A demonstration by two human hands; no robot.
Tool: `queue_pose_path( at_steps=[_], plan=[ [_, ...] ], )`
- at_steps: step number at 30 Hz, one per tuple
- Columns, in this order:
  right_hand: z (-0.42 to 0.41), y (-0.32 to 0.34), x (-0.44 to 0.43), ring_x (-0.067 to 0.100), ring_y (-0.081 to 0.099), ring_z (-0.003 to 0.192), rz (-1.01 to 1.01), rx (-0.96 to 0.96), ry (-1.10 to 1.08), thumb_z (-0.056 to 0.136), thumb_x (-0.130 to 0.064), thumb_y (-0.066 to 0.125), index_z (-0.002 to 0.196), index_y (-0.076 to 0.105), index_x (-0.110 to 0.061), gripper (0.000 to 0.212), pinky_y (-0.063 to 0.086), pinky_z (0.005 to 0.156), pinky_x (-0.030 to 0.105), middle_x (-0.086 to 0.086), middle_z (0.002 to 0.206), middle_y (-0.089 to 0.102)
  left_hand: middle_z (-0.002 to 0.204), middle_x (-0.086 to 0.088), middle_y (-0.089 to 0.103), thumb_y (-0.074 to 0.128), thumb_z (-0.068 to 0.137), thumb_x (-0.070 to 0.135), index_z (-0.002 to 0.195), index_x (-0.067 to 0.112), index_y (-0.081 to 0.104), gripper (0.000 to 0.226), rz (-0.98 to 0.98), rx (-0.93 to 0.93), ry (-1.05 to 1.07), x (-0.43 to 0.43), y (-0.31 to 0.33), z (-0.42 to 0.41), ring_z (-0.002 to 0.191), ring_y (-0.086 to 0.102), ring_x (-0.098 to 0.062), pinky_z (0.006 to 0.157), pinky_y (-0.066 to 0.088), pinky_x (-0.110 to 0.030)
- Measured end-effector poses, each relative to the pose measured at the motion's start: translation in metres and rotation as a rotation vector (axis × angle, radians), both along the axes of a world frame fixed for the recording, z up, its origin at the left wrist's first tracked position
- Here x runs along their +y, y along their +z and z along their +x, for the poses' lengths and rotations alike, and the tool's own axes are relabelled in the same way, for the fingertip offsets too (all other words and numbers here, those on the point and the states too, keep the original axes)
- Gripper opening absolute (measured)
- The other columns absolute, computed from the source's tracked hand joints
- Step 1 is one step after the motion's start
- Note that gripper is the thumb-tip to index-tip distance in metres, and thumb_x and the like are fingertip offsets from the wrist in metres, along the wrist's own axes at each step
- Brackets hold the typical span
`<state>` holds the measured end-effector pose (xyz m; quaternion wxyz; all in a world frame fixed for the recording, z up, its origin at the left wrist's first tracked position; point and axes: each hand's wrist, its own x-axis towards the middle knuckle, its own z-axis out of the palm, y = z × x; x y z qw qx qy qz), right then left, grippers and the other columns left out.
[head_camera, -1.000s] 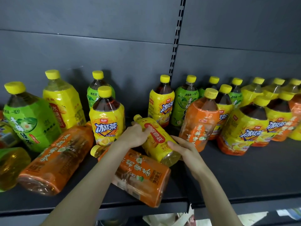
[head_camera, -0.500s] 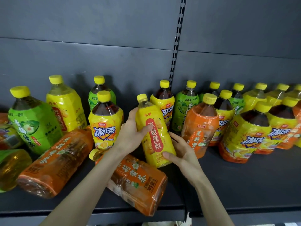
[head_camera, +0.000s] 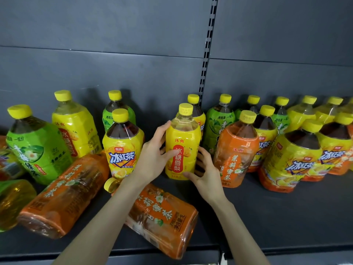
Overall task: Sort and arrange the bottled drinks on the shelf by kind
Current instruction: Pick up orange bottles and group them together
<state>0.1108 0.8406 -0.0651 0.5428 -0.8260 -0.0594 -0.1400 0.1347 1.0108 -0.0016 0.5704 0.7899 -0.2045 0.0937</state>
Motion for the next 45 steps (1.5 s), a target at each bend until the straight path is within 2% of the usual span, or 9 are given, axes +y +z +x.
queue_pose_path(
  at_steps=[7,15,19,22,25,29,31,37,45],
  plan=[
    [-0.007,0.008,0.0,0.011,0.051,0.123,-0.084,0.026,-0.028,0.084,-0.014,0.073,0.147,0.029,-0.026,0.077,0.049,0.099,0.033,-0.004,0.141,0.05,0.141,-0.003,0.05,0.068,0.086,0.017,0.151,0.029,0.016,0.083,0.256,-0.076,0.157,0.001,0.003,-0.014,0.125,0.053,-0.02,0.096,0.048,-0.036],
    [-0.052,0.015,0.01,-0.003,0.062,0.091,-0.086,-0.035,-0.059,0.088,-0.025,0.068,0.114,0.063,-0.02,0.027,0.049,0.072,0.01,-0.008,0.106,0.065,0.108,-0.001,0.068,0.065,0.088,0.021,0.12,0.013,0.06,0.033,0.243,-0.215,0.494,0.013,-0.018,-0.076,0.098,0.062,-0.008,0.08,0.048,-0.022],
    [-0.067,0.02,0.025,-0.008,0.062,0.089,0.027,0.124,0.094,0.086,-0.035,0.069,0.104,0.066,-0.026,0.021,0.048,0.069,0.008,-0.015,0.097,0.067,0.099,-0.004,0.066,0.068,0.086,0.017,0.105,0.011,0.063,0.021,0.101,-0.16,0.667,0.031,-0.039,-0.104,0.095,0.062,-0.022,0.083,0.05,-0.036],
    [-0.07,0.019,0.03,0.0,0.065,0.093,0.031,0.269,0.179,0.084,-0.041,0.07,0.11,0.067,-0.022,0.033,0.051,0.08,0.017,-0.009,0.102,0.068,0.114,-0.012,0.055,0.072,0.083,0.023,0.116,0.006,0.056,0.041,0.144,-0.093,0.788,0.035,-0.054,-0.113,0.11,0.049,-0.028,0.092,0.039,-0.039],
    [-0.074,0.018,0.033,0.011,0.07,0.09,0.096,0.419,0.242,0.081,-0.05,0.069,0.107,0.069,-0.022,0.038,0.054,0.087,0.031,-0.003,0.1,0.073,0.126,-0.009,0.042,0.07,0.079,0.045,0.133,0.006,0.04,0.074,-0.074,0.226,0.75,0.04,-0.06,-0.12,0.122,0.04,-0.026,0.097,0.034,-0.032],
    [-0.083,0.023,0.035,0.013,0.073,0.085,0.095,0.461,0.315,0.075,-0.057,0.07,0.101,0.072,-0.022,0.043,0.053,0.08,0.027,-0.003,0.093,0.076,0.126,-0.001,0.048,0.058,0.073,0.066,0.137,0.012,0.038,0.086,-0.211,0.425,0.636,0.042,-0.063,-0.121,0.117,0.05,-0.022,0.101,0.042,-0.041],
    [-0.088,0.024,0.033,0.015,0.073,0.084,0.128,0.431,0.319,0.077,-0.052,0.07,0.102,0.073,-0.02,0.041,0.053,0.076,0.024,-0.002,0.093,0.076,0.124,-0.002,0.054,0.061,0.076,0.062,0.133,0.016,0.041,0.076,-0.231,0.419,0.607,0.043,-0.065,-0.122,0.114,0.054,-0.022,0.098,0.046,-0.043],
    [-0.105,0.024,0.021,0.015,0.073,0.087,0.291,0.281,0.335,0.078,-0.031,0.07,0.099,0.073,-0.028,0.022,0.053,0.069,0.018,-0.001,0.096,0.076,0.106,0.015,0.061,0.065,0.069,0.054,0.129,0.022,0.046,0.071,-0.377,0.207,0.484,0.035,-0.05,-0.132,0.091,0.059,0.014,0.062,0.046,-0.003],
    [-0.091,0.03,-0.017,0.011,0.067,0.103,0.364,0.109,0.242,0.074,-0.017,0.073,0.12,0.062,-0.018,0.047,0.053,0.079,0.019,-0.007,0.111,0.072,0.124,0.016,0.052,0.07,0.068,0.045,0.14,0.024,0.035,0.082,-0.296,0.005,0.235,0.001,-0.013,-0.099,0.112,0.054,0.005,0.082,0.05,-0.011]
  ],
)
